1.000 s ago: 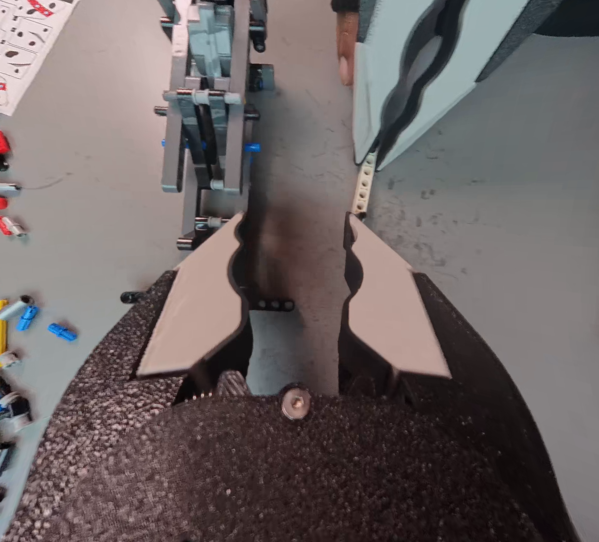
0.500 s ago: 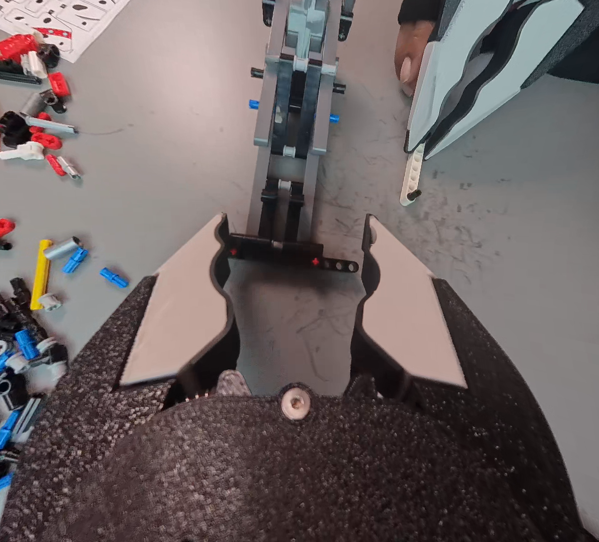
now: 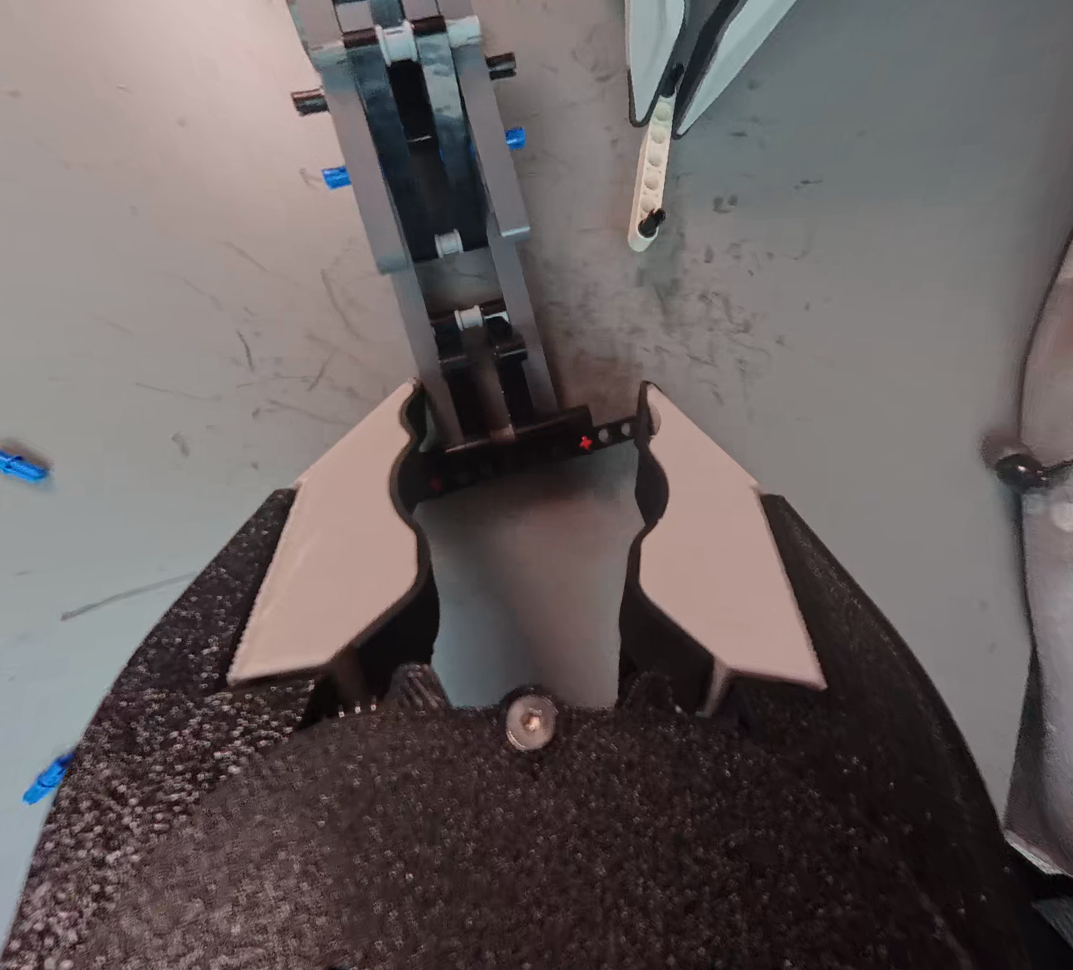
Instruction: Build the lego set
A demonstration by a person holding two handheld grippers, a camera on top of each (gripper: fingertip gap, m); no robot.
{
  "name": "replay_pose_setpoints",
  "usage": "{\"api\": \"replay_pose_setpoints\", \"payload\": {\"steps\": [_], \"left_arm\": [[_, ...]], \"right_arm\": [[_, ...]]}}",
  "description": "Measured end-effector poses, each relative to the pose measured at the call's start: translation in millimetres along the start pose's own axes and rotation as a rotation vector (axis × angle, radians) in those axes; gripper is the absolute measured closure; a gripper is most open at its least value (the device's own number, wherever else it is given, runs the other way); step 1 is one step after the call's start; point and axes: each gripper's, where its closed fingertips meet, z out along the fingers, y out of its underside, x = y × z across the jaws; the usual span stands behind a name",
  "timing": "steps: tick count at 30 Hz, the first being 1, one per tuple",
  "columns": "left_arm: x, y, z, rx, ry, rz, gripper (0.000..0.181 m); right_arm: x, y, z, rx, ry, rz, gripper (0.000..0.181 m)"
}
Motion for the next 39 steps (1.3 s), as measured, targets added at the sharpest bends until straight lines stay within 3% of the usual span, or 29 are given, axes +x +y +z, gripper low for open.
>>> {"api": "replay_pose_setpoints", "payload": {"steps": [8, 19, 22, 27, 30, 36, 39], "left_arm": [[42, 3, -6, 0.004, 0.165, -0.039, 0.097], [112, -13, -8, 0.088, 0.482, 0.075, 0.104], [93, -32, -23, 0.188, 0.449, 0.056, 0.113], [-2, -95, -48, 0.463, 0.155, -0.038, 0.124], [-39, -121, -46, 0.526, 0.154, -0.071, 0.129], [-49, -128, -14, 0.5, 0.285, 0.008, 0.147], [-51, -126, -6, 0.49, 0.263, 0.039, 0.153]], "right_arm": [[-3, -18, -44, 0.176, -0.082, 0.096, 0.174], [78, -1, -103, 0.241, 0.336, 0.248, 0.174], [89, 2, -104, 0.199, 0.364, 0.271, 0.174], [99, -12, -88, 0.073, 0.298, 0.247, 0.174], [104, -15, -75, -0.031, 0.259, 0.225, 0.174], [105, -15, -60, -0.096, 0.234, 0.217, 0.174], [104, -15, -59, -0.081, 0.219, 0.226, 0.174]]}}
